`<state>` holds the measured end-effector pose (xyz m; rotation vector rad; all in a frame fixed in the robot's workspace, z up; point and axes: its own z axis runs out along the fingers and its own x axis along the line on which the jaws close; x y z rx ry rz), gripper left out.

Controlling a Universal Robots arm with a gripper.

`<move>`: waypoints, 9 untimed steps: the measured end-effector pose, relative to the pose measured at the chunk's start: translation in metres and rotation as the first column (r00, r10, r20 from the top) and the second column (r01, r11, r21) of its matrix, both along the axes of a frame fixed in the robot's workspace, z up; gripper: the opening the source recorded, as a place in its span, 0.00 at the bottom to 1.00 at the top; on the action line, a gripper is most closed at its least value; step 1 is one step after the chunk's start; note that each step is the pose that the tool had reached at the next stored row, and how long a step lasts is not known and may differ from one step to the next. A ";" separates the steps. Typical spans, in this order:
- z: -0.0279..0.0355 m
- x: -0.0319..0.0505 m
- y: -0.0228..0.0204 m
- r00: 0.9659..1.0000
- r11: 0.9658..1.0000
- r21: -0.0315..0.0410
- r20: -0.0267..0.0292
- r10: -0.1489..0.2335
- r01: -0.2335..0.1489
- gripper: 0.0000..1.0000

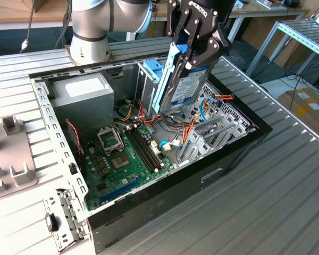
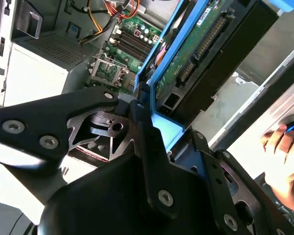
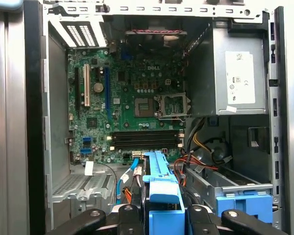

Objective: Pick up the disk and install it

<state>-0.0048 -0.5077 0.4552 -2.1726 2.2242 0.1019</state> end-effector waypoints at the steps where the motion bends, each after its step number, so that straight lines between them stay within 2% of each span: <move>1: -0.0002 0.0006 -0.0024 1.000 1.000 0.000 0.000 0.000 0.000 0.37; 9: -0.0011 0.0030 -0.0138 1.000 1.000 0.000 0.000 0.004 -0.004 0.37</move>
